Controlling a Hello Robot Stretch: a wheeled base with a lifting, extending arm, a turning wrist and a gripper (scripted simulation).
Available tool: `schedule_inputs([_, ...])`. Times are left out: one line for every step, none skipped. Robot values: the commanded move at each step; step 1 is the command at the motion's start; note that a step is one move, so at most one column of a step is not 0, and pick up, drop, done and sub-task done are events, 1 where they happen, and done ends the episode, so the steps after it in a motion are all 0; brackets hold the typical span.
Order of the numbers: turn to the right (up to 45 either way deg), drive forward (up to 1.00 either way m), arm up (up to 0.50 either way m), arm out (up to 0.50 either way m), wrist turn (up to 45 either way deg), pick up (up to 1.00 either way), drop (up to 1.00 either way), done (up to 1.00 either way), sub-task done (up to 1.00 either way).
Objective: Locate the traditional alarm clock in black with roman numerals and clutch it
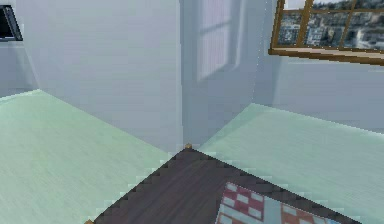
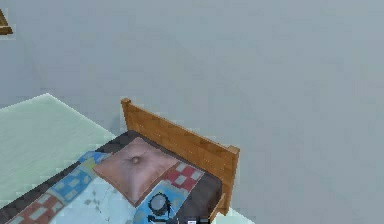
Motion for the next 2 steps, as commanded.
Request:
schedule_inputs([0.0, 0.0, 0.1, 0.0, 0.0, 0.0, 0.0, 0.0, 0.0])
schedule_inputs([0.0, 0.0, 0.0, 0.0, 0.0, 0.0, 0.0, 1.0, 0.0])
